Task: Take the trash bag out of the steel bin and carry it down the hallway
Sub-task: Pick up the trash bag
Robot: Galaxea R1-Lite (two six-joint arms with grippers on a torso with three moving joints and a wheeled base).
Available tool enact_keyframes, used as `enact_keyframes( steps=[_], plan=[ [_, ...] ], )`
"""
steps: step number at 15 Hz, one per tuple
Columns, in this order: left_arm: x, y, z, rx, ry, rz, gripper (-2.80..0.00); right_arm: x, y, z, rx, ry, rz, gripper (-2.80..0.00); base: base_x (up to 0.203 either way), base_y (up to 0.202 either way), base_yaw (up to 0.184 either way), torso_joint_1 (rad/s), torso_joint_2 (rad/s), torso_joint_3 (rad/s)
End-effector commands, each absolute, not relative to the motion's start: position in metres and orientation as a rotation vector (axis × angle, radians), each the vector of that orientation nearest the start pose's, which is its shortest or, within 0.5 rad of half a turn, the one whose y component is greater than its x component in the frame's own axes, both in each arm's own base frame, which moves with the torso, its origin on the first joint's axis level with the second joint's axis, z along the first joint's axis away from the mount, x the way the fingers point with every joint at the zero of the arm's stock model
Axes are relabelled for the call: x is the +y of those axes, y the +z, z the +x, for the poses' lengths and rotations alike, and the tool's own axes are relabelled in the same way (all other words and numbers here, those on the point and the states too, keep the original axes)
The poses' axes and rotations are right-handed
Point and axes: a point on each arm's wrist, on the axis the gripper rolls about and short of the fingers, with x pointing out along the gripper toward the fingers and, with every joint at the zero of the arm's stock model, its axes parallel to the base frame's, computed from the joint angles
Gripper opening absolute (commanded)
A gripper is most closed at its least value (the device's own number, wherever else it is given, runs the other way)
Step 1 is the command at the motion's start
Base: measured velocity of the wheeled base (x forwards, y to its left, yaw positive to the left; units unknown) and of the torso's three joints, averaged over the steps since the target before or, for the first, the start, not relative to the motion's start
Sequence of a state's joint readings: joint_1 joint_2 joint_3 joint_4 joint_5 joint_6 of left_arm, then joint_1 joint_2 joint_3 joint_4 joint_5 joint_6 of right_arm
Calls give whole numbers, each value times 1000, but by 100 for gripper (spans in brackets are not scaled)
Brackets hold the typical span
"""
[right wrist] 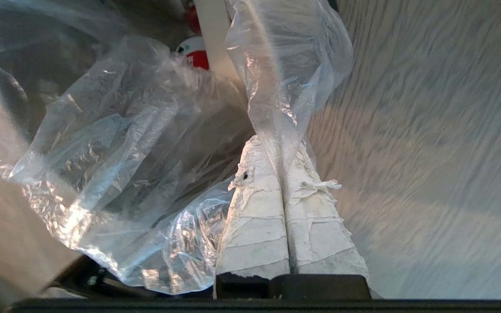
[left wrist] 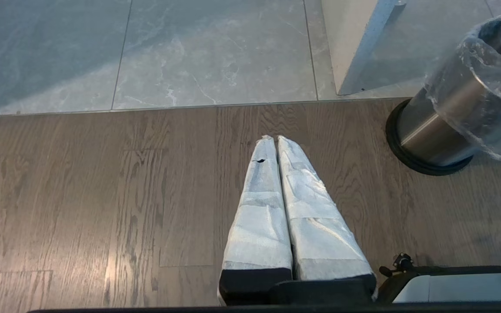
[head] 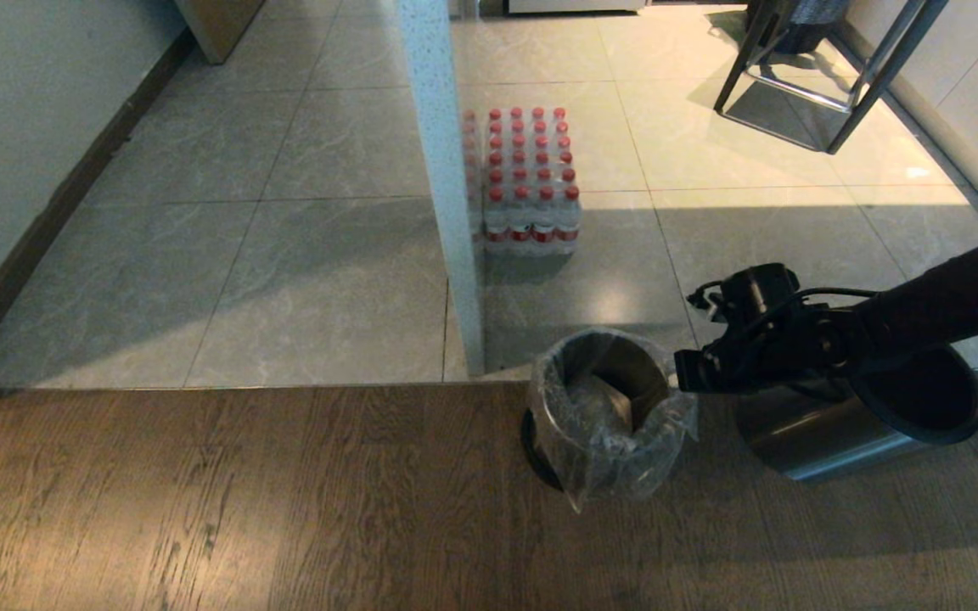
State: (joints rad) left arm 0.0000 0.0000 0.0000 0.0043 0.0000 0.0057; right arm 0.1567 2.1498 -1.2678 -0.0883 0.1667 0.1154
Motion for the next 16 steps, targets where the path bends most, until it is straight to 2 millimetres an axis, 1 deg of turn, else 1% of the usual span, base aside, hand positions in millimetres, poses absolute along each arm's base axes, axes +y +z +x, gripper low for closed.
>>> enact_keyframes(
  steps=[1, 2, 4, 8, 10, 13, 14, 16],
  plan=[
    [0, 75, -23, 5, 0, 6, -280, 66, 108, 396, 769, 271, 96, -280, 0, 0, 0, 0, 0, 0],
    [0, 75, -23, 5, 0, 6, -280, 68, 113, 394, 768, 280, 93, -280, 0, 0, 0, 0, 0, 0],
    [0, 75, -23, 5, 0, 6, -280, 80, 118, 391, 777, 313, 83, -280, 0, 0, 0, 0, 0, 0],
    [0, 75, -23, 4, 0, 6, -280, 107, 116, 392, 773, 386, 34, -280, 0, 0, 0, 0, 0, 0],
    [0, 75, -23, 5, 0, 6, -280, 124, 111, 397, 768, 424, 5, -280, 0, 0, 0, 0, 0, 0],
    [0, 75, -23, 5, 0, 6, -280, 148, 97, 400, 782, 472, -19, -280, 0, 0, 0, 0, 0, 0],
    [0, 75, -23, 5, 0, 6, -280, 150, 97, 403, 770, 469, -15, -280, 0, 0, 0, 0, 0, 0],
    [0, 75, -23, 5, 0, 6, -280, 144, 109, 400, 753, 457, -1, -280, 0, 0, 0, 0, 0, 0]
  ],
)
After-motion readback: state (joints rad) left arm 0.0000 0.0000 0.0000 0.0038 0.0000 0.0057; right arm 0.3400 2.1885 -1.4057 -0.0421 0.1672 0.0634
